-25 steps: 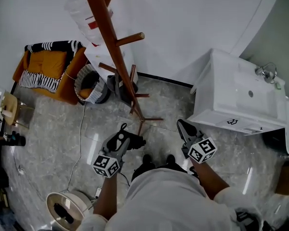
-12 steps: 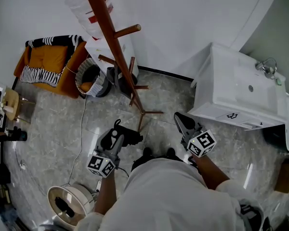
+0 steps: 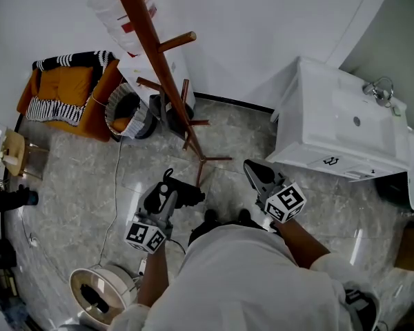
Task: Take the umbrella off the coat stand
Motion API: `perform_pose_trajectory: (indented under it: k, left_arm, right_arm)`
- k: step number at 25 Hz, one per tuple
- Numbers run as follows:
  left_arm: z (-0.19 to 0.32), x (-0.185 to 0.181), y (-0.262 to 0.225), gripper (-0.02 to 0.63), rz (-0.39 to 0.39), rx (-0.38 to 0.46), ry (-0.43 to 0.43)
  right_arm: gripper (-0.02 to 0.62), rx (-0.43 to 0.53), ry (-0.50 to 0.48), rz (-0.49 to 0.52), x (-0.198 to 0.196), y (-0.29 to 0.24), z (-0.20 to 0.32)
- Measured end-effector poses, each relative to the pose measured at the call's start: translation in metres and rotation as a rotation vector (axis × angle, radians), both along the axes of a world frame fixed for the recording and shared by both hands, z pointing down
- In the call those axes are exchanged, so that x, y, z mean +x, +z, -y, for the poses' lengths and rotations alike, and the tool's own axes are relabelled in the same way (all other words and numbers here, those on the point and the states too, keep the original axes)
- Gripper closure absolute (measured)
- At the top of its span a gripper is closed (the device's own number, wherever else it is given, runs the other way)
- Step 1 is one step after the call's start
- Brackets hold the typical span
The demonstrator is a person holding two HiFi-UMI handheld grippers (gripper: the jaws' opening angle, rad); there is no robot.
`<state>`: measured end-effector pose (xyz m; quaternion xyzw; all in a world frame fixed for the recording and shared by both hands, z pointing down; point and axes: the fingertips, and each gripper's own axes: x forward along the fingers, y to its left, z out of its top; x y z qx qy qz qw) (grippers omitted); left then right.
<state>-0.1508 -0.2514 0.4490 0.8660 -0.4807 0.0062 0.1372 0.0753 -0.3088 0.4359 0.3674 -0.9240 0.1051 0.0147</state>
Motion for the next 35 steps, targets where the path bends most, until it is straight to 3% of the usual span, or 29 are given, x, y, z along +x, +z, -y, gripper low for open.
perform_pose_trajectory:
  k: [23, 35]
  left_arm:
    - [-0.003, 0.018, 0.006, 0.405, -0.047, -0.011, 0.087]
    - [-0.002, 0.018, 0.01, 0.405, -0.025, -0.022, 0.128]
  right_arm:
    - [0.581, 0.01, -0.031, -0.04, -0.011, 0.002, -0.018]
    - [0.581, 0.005, -0.01, -0.047, -0.015, 0.006, -0.022]
